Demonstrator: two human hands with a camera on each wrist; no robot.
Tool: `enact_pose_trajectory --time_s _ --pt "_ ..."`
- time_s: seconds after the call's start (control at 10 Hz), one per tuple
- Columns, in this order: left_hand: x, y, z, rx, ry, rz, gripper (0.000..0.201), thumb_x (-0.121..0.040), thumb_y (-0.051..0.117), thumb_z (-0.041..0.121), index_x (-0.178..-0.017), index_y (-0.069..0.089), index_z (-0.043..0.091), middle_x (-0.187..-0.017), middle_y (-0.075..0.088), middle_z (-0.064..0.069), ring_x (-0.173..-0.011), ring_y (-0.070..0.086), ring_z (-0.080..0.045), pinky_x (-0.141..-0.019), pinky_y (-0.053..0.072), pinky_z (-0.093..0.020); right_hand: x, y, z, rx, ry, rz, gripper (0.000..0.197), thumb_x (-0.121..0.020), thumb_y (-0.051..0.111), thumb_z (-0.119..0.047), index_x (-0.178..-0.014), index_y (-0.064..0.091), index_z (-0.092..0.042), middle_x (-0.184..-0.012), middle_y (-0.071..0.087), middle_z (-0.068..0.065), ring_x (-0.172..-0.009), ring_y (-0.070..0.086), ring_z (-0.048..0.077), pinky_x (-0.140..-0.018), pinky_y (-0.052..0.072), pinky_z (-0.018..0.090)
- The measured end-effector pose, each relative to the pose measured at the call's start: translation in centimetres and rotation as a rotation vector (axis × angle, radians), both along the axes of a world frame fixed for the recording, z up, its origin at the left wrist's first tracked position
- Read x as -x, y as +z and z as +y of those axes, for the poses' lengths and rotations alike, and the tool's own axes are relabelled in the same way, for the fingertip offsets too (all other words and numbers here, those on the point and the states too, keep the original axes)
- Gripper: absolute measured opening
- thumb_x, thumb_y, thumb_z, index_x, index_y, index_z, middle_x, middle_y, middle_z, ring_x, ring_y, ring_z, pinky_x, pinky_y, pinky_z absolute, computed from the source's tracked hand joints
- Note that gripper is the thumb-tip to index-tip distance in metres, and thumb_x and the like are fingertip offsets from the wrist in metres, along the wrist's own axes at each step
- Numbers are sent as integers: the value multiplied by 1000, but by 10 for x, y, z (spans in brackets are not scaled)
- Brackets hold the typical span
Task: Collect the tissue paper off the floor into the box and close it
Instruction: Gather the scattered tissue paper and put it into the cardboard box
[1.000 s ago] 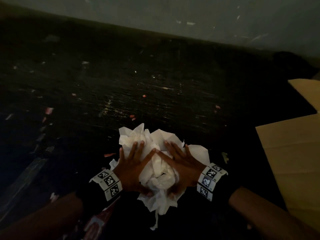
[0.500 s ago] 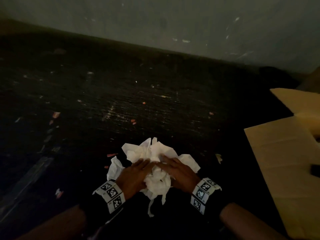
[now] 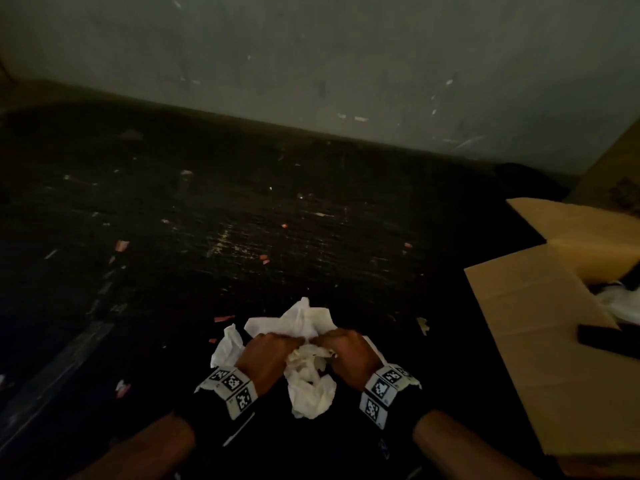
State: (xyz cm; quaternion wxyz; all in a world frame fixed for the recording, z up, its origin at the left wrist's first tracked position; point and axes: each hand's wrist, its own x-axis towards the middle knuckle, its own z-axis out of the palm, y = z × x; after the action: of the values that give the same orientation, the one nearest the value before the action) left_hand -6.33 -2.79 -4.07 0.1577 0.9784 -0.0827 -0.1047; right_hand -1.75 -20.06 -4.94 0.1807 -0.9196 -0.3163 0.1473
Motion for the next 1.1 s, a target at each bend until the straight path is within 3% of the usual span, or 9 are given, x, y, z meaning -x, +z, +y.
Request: enact_pose_trajectory --time_s 0.1,0.2,0.3,0.4,0.6,0.8,0.9,1.0,1.1 --pt "-1 23 -4 83 -14 -62 45 -89 47 2 -128 53 23 -121 64 -8 -112 57 -26 -96 43 -36 -7 26 -8 -154 -52 53 24 -92 54 -14 -112 68 -16 -116 68 9 -106 64 23 -90 49 25" --pt "-6 85 -16 174 -97 -150 37 -88 44 23 -121 60 22 -115 67 -7 -106 60 -23 -92 47 -33 -13 74 -25 -260 -35 -44 26 -85 57 -4 -102 72 -16 -104 73 8 -95 68 20 -85 54 35" --pt "-17 134 -33 290 -197 -225 56 -74 29 50 -108 66 26 -104 71 -4 -96 65 -18 -84 51 -37 -19 126 -54 -381 -23 -119 28 -81 62 -2 -101 72 -19 -99 75 7 -91 70 16 -83 56 39" --pt "-32 170 -66 241 -229 -274 27 -86 49 27 -106 66 26 -95 72 -5 -86 66 -19 -79 52 -40 -24 171 -94 -456 -19 -233 27 -79 67 -2 -99 72 -20 -94 76 5 -86 70 9 -78 57 37" --pt "-63 215 -190 245 -360 -495 14 -88 56 20 -96 67 20 -88 70 -3 -79 65 -15 -76 53 -40 -25 240 -220 -403 -21 -456 19 -83 68 -7 -98 74 -17 -90 77 2 -80 69 7 -70 54 22" --pt "-82 226 -357 272 -492 -472 23 -87 54 37 -104 64 25 -101 70 -4 -90 65 -18 -80 53 -41 -22 259 -387 -294 -144 -481 20 -83 65 -19 -101 73 -18 -99 75 0 -89 68 5 -78 53 18" --pt "-85 213 -417 298 -539 -377 25 -82 54 39 -97 66 22 -99 70 -6 -91 65 -22 -76 50 -31 -20 248 -441 -116 -240 -421 23 -85 64 -14 -107 70 -13 -107 73 6 -97 65 14 -77 43 7" --pt "-84 195 -453 313 -585 -144 38 -86 62 27 -123 53 21 -125 58 -7 -113 56 -22 -86 40 -23 -20 225 -475 250 -286 -165 51 -86 65 -27 -134 49 -21 -139 49 0 -129 43 17 -108 30 27" --pt "-80 187 -460 202 -587 -36 76 -83 67 32 -144 22 29 -151 30 3 -135 32 -16 -109 30 -32 -17 218 -493 501 -337 85 89 -75 74 -42 -146 21 -36 -157 18 -4 -144 17 19 -119 14 39"
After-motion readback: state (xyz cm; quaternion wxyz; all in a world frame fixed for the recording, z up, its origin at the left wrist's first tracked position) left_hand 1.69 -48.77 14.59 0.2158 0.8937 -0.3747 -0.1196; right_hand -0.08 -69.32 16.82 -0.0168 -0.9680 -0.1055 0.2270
